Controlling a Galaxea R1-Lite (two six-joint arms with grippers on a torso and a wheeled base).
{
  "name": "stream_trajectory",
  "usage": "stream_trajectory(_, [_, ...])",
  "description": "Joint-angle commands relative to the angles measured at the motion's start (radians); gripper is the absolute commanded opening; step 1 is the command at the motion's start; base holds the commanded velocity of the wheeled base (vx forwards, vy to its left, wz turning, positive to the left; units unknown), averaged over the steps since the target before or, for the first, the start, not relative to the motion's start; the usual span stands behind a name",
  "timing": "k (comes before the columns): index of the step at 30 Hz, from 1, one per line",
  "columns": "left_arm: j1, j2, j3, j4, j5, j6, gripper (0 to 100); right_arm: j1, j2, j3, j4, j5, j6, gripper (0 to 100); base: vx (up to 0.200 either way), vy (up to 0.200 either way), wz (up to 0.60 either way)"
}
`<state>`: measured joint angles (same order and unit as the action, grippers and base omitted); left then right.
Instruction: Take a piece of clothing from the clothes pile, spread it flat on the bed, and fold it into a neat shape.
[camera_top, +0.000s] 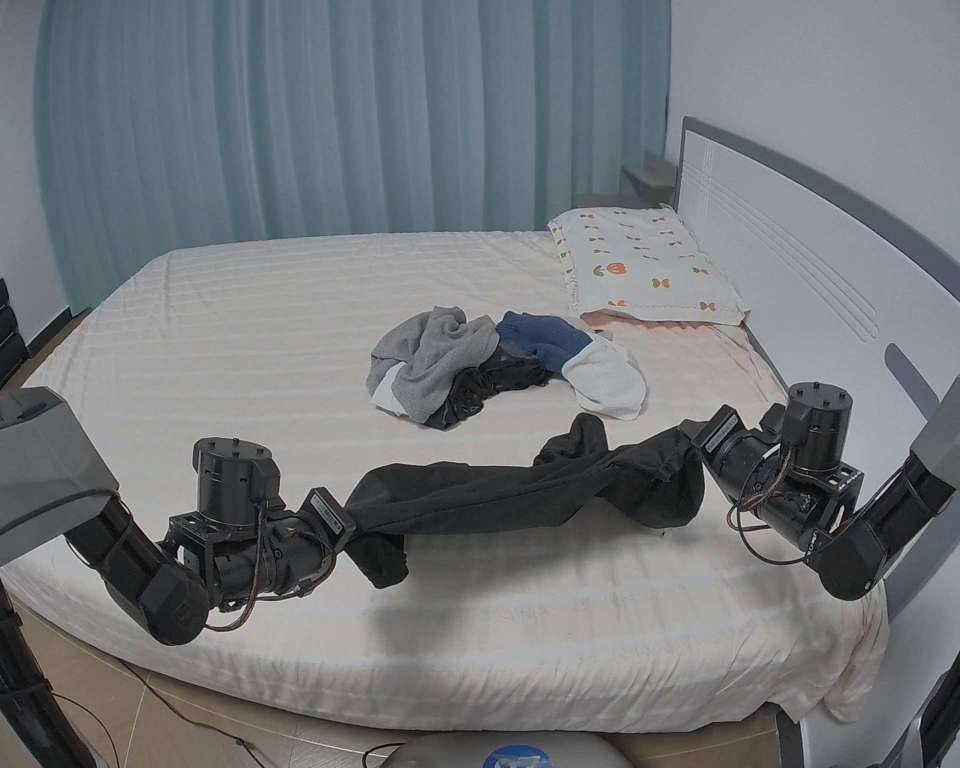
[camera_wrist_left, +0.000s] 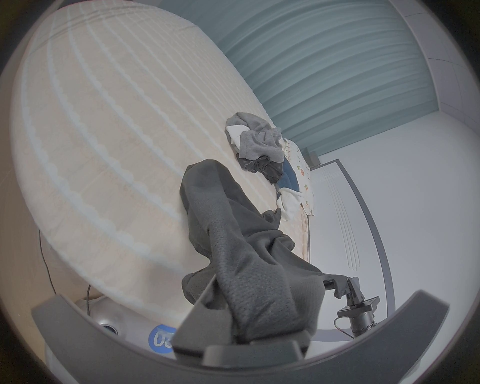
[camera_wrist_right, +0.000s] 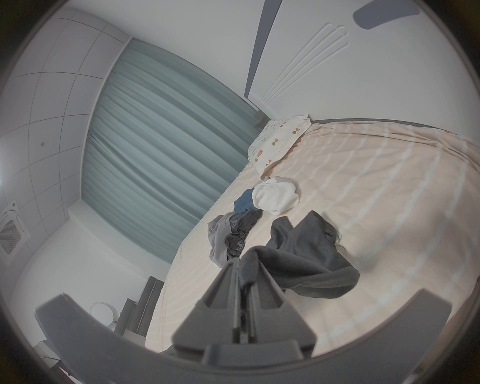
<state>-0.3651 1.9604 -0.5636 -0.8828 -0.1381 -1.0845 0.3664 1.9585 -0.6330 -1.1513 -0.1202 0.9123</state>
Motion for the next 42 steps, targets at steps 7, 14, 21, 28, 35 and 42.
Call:
stream_trajectory(7, [-0.003, 0.023, -0.018, -0.001, -0.032, -0.020, 0, -0.015, 0.025, 0.004, -0.002, -0.001, 0.000, 0, 0.000, 0.000, 0.00])
stream_trajectory(14, [0.034, 0.046, -0.041, -0.001, -0.035, -0.031, 0, -0.015, 0.023, 0.006, -0.002, -0.004, -0.003, 0, 0.000, 0.086, 0.00])
stream_trajectory(21, [0.071, 0.057, -0.068, 0.002, -0.035, -0.052, 0, -0.012, 0.043, -0.007, -0.013, -0.009, 0.000, 0, 0.000, 0.200, 0.00])
stream_trajectory(28, [0.087, 0.055, -0.082, 0.007, -0.035, -0.054, 0, -0.009, 0.065, -0.004, -0.088, -0.009, -0.001, 0, 0.000, 0.200, 0.00])
stream_trajectory(35, [0.104, 0.040, -0.088, 0.008, -0.032, -0.052, 0, -0.021, 0.060, -0.007, -0.192, -0.021, 0.000, 0, 0.000, 0.200, 0.00])
stream_trajectory(42, [0.112, 0.020, -0.088, 0.008, -0.032, -0.046, 0, -0.014, 0.080, 0.004, -0.251, -0.024, -0.001, 0, 0.000, 0.200, 0.00])
